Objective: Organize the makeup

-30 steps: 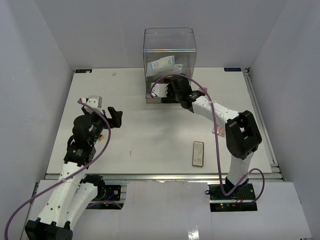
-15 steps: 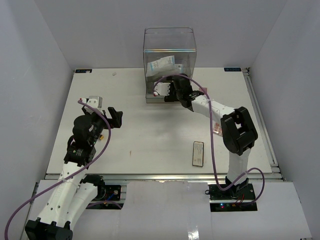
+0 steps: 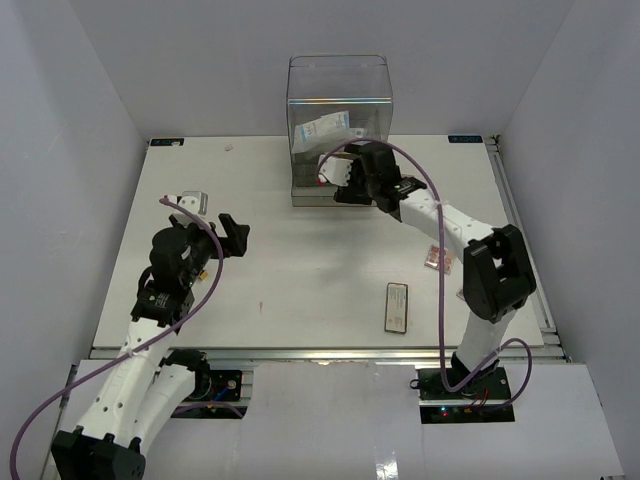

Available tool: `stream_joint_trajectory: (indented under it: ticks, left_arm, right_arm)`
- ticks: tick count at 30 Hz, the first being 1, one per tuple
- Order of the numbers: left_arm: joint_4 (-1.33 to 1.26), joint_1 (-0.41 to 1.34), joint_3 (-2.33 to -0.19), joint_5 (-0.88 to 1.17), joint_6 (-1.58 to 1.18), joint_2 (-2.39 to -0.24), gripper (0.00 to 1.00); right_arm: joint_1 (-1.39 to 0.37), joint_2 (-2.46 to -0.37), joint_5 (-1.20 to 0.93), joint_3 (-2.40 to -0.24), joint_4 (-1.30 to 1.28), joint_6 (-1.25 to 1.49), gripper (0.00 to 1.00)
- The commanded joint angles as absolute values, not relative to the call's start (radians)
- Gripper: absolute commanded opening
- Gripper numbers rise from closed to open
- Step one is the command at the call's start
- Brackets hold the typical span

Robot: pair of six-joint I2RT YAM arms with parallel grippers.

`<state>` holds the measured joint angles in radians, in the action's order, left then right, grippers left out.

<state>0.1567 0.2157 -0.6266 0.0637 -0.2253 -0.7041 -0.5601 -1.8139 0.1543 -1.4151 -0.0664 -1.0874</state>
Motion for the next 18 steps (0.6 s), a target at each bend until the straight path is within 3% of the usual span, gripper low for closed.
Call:
stream_joint_trajectory:
  ticks: [1, 5, 10, 13, 18]
  left_arm:
    - [0.138, 0.213, -0.623, 0.177, -0.241, -0.735, 0.98]
    - [0.095, 0.212, -0.611, 0.317, -0.233, -0.745, 0.96]
    - [0.018, 0.248, -0.604, 0.539, -0.341, -0.817, 0.85]
    - [0.017, 0.476, -0.624, 0.407, -0.411, -0.895, 0.85]
    - [0.017, 0.835, -0.694, 0.11, -0.539, -1.082, 0.87]
  right_arm:
    - [-0.497, -1.621, -0.138, -1.393, -0.258, -0.897, 0.96]
    - [-0.423, -1.514, -0.334, -1.329, -0.32, -0.773, 0.95]
    - [-0.259, -1.352, -0.727, -1.193, -0.36, -0.623, 0.93]
    - [-0.173, -1.275, -0.882, -1.057, -0.354, -0.544, 0.92]
    - [-0.052, -1.161, -0.887, -0.886, -0.291, -0.41, 0.92]
